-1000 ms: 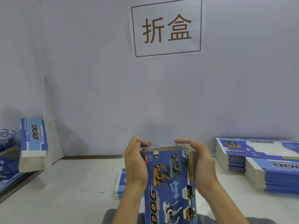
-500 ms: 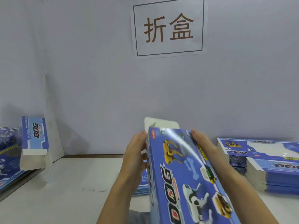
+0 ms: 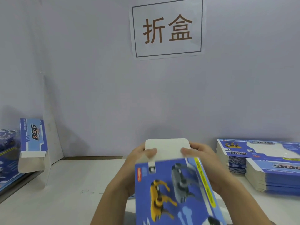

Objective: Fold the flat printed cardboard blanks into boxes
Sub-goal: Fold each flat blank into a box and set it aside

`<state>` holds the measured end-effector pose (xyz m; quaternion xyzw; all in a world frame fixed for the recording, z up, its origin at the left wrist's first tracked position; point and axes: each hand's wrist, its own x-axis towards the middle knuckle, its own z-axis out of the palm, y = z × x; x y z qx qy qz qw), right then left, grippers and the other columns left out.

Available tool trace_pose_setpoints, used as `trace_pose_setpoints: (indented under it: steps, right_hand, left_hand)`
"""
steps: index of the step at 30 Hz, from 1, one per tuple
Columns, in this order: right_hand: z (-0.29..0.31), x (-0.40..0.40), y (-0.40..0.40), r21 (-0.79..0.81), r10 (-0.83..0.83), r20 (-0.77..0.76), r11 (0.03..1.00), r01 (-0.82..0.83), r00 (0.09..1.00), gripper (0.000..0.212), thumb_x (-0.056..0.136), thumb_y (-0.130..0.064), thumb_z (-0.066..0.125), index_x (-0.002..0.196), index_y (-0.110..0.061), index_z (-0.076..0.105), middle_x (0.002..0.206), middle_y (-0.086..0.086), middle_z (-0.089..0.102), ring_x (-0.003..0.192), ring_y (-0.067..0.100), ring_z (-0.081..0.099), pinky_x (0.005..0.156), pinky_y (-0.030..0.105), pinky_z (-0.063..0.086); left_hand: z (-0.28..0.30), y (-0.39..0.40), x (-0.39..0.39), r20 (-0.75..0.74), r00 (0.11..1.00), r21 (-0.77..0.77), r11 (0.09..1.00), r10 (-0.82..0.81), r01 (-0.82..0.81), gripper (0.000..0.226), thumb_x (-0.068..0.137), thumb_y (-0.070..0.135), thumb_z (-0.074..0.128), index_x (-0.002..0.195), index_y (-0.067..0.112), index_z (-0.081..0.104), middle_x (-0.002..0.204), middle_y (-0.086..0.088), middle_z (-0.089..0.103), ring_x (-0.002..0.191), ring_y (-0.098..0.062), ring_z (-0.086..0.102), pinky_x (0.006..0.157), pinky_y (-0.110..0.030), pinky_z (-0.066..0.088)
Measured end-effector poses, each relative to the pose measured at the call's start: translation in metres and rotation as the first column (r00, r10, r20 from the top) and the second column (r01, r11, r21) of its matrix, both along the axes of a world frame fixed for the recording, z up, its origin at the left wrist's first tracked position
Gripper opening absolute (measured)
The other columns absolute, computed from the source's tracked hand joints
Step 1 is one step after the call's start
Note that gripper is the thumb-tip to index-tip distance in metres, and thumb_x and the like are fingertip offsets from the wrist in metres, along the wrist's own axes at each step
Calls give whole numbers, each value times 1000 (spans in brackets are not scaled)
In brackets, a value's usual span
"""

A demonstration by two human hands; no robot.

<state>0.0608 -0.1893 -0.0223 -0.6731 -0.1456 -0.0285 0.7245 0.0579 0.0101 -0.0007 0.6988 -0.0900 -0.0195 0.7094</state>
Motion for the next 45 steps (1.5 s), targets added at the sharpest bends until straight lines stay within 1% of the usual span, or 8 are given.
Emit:
trace_pose_setpoints:
  steps: [5,16,21,28,34,37,40,45]
  right_hand:
    - [-1,-1,0,73,66,-59,995,-62,996,24,98,-6,53,114,-6,70,106,23,73,96,40,71,80,47,58]
    - [-2,-3,4,65,8,15,998,-9,1000,18,96,-9,60,112,-8,69,99,17,76,85,33,75,63,32,59]
    - [1,-8,7,109,58,19,992,-60,998,21,95,-3,58,105,-14,73,95,26,72,75,34,73,59,36,60]
    - [4,-10,5,89,-42,10,995,41,999,16,89,9,61,102,4,70,72,19,70,57,23,66,50,23,53]
    - [8,-11,3,196,-99,14,976,94,995,26,93,9,57,110,-10,65,63,0,72,51,10,67,46,16,50]
    - [6,-10,-5,354,-257,13,905,236,966,20,95,3,56,105,-12,65,71,-4,75,59,10,71,52,20,55]
    - [0,-3,-21,481,-428,-92,772,416,899,21,97,-3,56,117,-4,65,97,11,73,81,28,69,73,38,57]
    - [-5,6,-43,573,-684,-212,492,656,698,13,93,-13,66,94,-26,65,98,5,67,66,16,62,53,25,52]
  left_hand:
    - [-7,6,1,112,994,25,1000,-13,10,7,98,15,56,96,14,63,62,8,73,52,-5,69,44,-13,48]
    - [-11,7,-2,211,977,41,998,27,-36,21,94,13,62,114,12,62,75,-1,76,65,-16,74,48,-18,53]
    - [-11,9,-2,264,964,39,998,38,-50,13,93,11,62,106,14,63,66,-4,73,55,-16,70,43,-18,50]
    - [-12,5,-2,251,967,0,999,38,-39,11,94,1,60,86,6,66,56,-3,67,45,-10,61,40,-17,44]
    - [-8,-1,-6,155,988,-153,987,-22,46,25,97,13,58,119,24,55,73,-2,76,57,-14,71,45,-23,53]
    - [-7,1,-6,111,993,-187,981,-39,60,34,88,36,62,118,23,55,93,-5,76,72,-16,74,57,-29,58]
    - [-8,11,-7,67,983,-202,963,-168,179,48,89,50,64,124,18,56,119,-18,68,96,-36,67,89,-55,52]
    - [-12,24,-10,119,965,-41,970,-234,240,48,78,59,67,118,32,60,117,-9,71,102,-32,70,86,-48,57]
